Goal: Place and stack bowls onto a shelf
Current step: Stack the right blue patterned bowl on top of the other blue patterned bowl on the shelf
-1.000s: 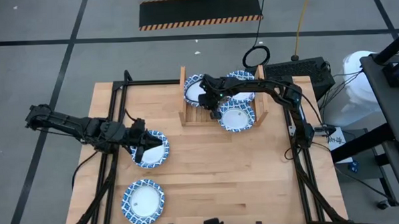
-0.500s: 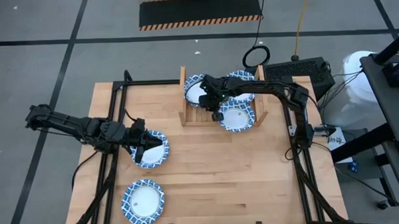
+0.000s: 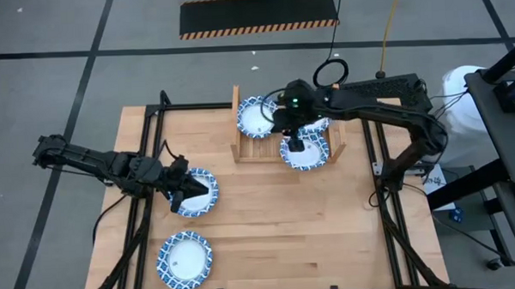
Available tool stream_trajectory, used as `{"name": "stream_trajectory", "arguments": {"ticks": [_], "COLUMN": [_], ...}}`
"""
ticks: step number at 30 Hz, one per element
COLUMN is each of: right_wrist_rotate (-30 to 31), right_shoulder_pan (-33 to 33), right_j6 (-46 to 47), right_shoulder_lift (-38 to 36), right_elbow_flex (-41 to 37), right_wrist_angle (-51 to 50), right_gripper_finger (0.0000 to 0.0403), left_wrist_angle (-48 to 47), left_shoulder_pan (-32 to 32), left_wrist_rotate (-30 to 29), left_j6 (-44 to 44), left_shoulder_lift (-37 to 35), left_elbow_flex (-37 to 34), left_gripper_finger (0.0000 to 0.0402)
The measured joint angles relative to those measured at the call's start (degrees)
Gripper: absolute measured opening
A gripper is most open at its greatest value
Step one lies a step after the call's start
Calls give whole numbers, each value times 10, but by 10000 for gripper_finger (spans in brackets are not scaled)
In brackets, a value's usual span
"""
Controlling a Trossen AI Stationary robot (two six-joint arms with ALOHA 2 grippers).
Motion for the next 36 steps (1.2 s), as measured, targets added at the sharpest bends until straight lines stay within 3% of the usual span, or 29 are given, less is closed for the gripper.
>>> {"name": "stream_trajectory", "arguments": {"ticks": [8,16,20,31,36], "right_wrist_rotate": [3,3,3,1,1], "right_shoulder_pan": [26,47,56,58,58], "right_j6": [83,123,123,121,119], "right_shoulder_lift": [-79,-109,-119,-163,-177], "right_elbow_flex": [0,0,0,0,0], "right_wrist_angle": [24,25,25,25,22], "right_gripper_finger": [64,106,113,114,114], "left_wrist_angle": [0,0,-3,-128,-128], "left_shoulder_pan": [0,0,-6,-68,-88], "left_wrist_rotate": [41,74,134,141,141], "left_j6": [-6,-42,20,53,40], "left_shoulder_lift": [0,2,15,93,119], "left_elbow_flex": [0,0,0,0,0], "left_gripper_finger": [53,53,53,53,53]}}
